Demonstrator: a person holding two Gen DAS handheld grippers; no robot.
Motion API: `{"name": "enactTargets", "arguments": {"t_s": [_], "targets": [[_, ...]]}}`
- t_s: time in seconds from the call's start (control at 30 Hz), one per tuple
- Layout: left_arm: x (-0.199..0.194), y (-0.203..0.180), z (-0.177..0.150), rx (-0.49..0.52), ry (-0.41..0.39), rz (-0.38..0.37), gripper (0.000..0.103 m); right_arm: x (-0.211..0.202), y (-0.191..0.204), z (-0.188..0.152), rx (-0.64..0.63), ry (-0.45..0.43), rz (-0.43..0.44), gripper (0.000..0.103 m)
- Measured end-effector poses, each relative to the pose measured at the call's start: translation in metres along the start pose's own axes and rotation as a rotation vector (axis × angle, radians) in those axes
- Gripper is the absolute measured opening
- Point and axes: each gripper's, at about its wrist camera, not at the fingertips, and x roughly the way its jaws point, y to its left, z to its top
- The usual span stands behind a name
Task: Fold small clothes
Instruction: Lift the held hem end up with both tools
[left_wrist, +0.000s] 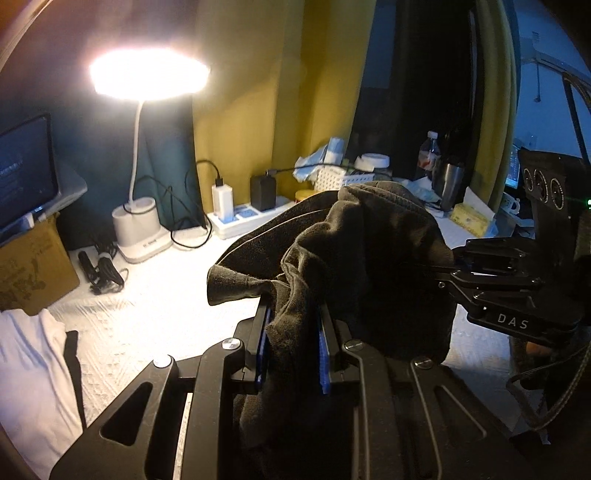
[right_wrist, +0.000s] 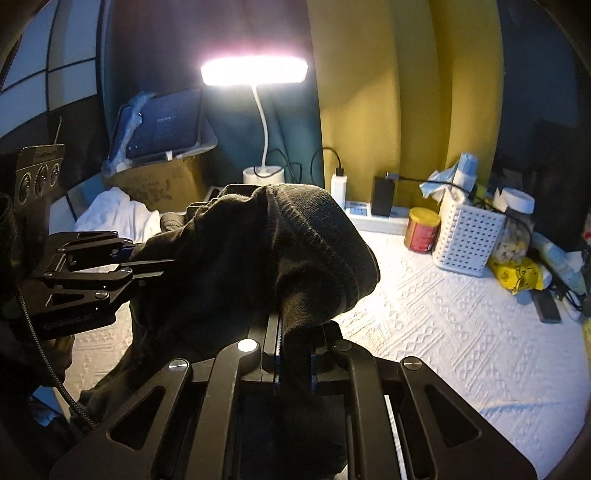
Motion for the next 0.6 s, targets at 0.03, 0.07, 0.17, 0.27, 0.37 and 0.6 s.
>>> {"name": "enactTargets", "arguments": {"t_s": [0.03, 0.07, 0.17, 0.27, 0.37, 0.6], "targets": [[-0.003, -0.001, 0.000, 0.001, -0.006, 0.000, 0.019, -0.004, 0.002, 0.001, -0.001, -0.008, -0.003, 0.012], [-0.007, -0.002, 0.000, 0.003, -0.014, 0.000, 0.019, -0.008, 0.004, 0.001, -0.003, -0.016, -0.006, 0.012], [-0.019, -0.004, 0.002, 0.005, -0.037, -0.001, 0.019, -0.023, 0.010, 0.004, -0.013, -0.041, -0.014, 0.012], [-0.030, -0.007, 0.003, 0.010, -0.061, -0.003, 0.019, -0.037, 0.017, 0.006, -0.021, -0.062, -0.023, 0.012], [-0.039, -0.011, 0.004, 0.017, -0.084, -0.002, 0.019, -0.050, 0.022, 0.007, -0.028, -0.084, -0.032, 0.012], [-0.066, -0.020, 0.006, 0.039, -0.140, 0.001, 0.019, -0.079, 0.034, 0.008, -0.044, -0.133, -0.047, 0.012]]}}
